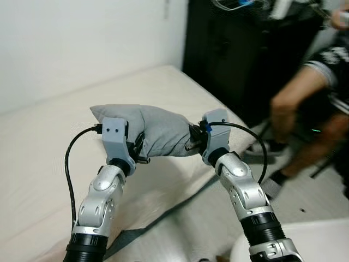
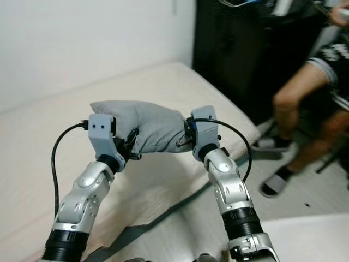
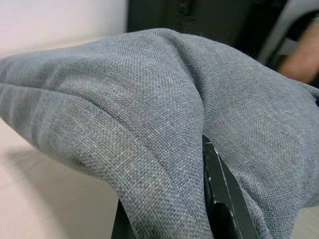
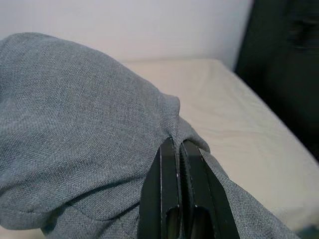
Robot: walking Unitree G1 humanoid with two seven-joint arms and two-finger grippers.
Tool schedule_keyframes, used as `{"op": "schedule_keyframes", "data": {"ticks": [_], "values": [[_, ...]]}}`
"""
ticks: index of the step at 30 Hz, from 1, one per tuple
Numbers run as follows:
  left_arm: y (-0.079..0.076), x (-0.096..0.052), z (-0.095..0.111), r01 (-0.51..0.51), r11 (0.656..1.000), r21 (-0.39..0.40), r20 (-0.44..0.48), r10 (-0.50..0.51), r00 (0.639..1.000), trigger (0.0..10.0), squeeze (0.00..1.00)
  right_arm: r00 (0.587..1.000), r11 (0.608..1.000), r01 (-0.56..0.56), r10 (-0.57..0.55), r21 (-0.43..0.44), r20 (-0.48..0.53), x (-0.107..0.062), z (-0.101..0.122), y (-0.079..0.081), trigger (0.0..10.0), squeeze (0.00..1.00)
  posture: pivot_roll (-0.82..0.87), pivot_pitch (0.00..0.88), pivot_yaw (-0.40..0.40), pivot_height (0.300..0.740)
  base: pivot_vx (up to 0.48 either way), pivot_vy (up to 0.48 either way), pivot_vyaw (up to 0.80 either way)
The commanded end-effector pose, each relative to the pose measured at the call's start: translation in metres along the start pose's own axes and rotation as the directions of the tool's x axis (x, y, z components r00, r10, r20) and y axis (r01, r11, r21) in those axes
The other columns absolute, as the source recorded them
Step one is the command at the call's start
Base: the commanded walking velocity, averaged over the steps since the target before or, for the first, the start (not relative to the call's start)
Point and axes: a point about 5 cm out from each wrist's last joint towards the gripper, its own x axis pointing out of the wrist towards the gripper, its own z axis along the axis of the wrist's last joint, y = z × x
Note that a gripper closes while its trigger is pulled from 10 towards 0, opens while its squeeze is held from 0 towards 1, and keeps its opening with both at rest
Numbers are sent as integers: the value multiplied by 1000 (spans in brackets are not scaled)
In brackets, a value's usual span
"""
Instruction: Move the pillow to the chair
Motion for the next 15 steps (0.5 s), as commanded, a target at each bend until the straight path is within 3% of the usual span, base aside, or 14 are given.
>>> {"op": "schedule_keyframes", "data": {"ticks": [1,15], "values": [[15,-3,6,-77,997,28,25,76,997,10000,0,998,999,53,-53,10,14,-3,2,-10,10000,0,2,106,-4,740,0,0,0],[16,-3,6,-80,996,24,24,80,997,10000,0,998,998,57,-57,11,10,-3,1,-10,10000,0,2,107,-2,740,0,0,0]]}}
